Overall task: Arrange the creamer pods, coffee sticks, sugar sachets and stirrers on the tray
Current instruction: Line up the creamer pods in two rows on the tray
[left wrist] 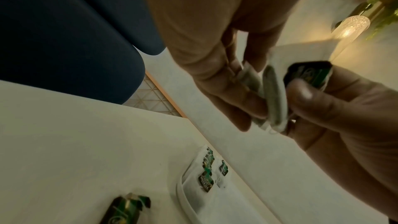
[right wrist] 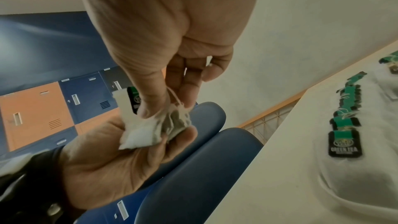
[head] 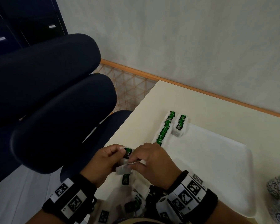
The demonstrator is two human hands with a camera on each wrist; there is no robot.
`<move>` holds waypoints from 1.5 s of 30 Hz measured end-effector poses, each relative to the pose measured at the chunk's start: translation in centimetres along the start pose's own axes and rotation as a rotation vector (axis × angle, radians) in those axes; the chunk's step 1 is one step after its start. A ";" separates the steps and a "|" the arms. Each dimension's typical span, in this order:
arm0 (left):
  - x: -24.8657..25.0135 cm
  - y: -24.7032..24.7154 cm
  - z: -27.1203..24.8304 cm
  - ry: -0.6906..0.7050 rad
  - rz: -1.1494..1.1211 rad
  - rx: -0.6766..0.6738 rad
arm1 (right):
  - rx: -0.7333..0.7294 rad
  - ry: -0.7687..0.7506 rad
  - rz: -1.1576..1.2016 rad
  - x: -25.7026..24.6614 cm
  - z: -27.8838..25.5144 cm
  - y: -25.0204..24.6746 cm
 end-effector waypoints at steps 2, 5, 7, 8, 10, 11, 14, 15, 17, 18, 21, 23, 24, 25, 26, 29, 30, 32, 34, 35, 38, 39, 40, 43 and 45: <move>0.2 -0.1 0.2 0.035 0.082 0.020 | -0.031 0.012 0.016 -0.1 0.1 0.0; 0.8 -0.3 0.2 0.080 0.100 0.085 | -0.035 0.022 0.072 -0.2 0.0 -0.7; 1.3 -0.3 0.2 0.123 0.132 0.093 | -0.035 0.039 0.100 0.0 0.0 -1.1; 1.5 -0.3 0.2 0.145 0.145 0.098 | -0.030 0.063 0.113 0.2 0.1 -1.3; 2.1 -0.2 0.2 0.189 0.161 0.106 | -0.013 0.136 0.151 0.9 0.2 -1.7; 2.4 -0.1 0.2 0.213 0.166 0.107 | -0.005 0.175 0.170 1.2 0.3 -1.8; 3.0 0.1 0.3 0.273 0.189 0.113 | 0.002 0.271 0.207 1.7 0.5 -2.2; 3.1 0.0 0.3 0.288 0.187 0.117 | -0.002 0.291 0.208 1.8 0.5 -2.2; 3.3 0.0 0.3 0.312 0.170 0.118 | -0.013 0.312 0.214 1.6 0.5 -2.3; 3.4 0.1 0.3 0.320 0.163 0.112 | -0.017 0.314 0.220 1.5 0.5 -2.3; 3.8 0.4 0.2 0.338 0.133 0.100 | -0.013 0.311 0.213 1.4 0.4 -2.5; 3.9 0.6 0.1 0.346 0.113 0.108 | 0.003 0.295 0.184 1.2 0.4 -2.7; 3.9 0.6 0.1 0.344 0.096 0.116 | 0.019 0.273 0.170 1.0 0.4 -2.8; 3.9 0.6 0.1 0.338 0.081 0.124 | 0.051 0.239 0.142 0.8 0.4 -2.9; 3.9 0.7 0.1 0.331 0.069 0.127 | 0.102 0.191 0.099 0.5 0.4 -3.2; 3.7 0.8 0.2 0.275 0.018 0.119 | 0.267 0.071 0.021 -0.1 0.2 -3.9; 3.7 0.9 0.2 0.241 -0.017 0.111 | 0.306 0.053 0.020 -0.2 0.2 -4.1; 3.5 1.2 0.3 0.178 -0.076 0.097 | 0.366 0.020 -0.023 -0.8 0.1 -4.4; 3.6 1.3 0.4 0.136 -0.126 0.098 | 0.397 -0.040 -0.078 -1.6 -0.1 -4.4; 3.5 1.3 0.5 0.119 -0.144 0.098 | 0.399 -0.080 -0.092 -1.9 -0.1 -4.4; 3.2 1.2 0.8 0.067 -0.153 0.075 | 0.377 -0.186 -0.122 -2.5 -0.3 -4.0; 3.0 1.1 0.9 0.054 -0.145 0.068 | 0.365 -0.210 -0.129 -2.6 -0.4 -3.8; 3.0 1.1 0.9 0.048 -0.136 0.064 | 0.353 -0.228 -0.134 -2.8 -0.4 -3.7; 3.1 0.7 1.1 0.067 -0.091 0.077 | 0.298 -0.220 -0.086 -3.0 -0.5 -3.6; 3.4 0.3 1.2 0.109 -0.060 0.109 | 0.221 -0.131 0.033 -2.5 -0.4 -3.9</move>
Point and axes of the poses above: each hand's wrist, its own z-axis towards the middle knuckle, its own y-axis out of the palm, x = y × z, the point moved 8 cm from there along z, towards the middle knuckle, and after that the axes turned 15 degrees about y, right-handed, at the moved point
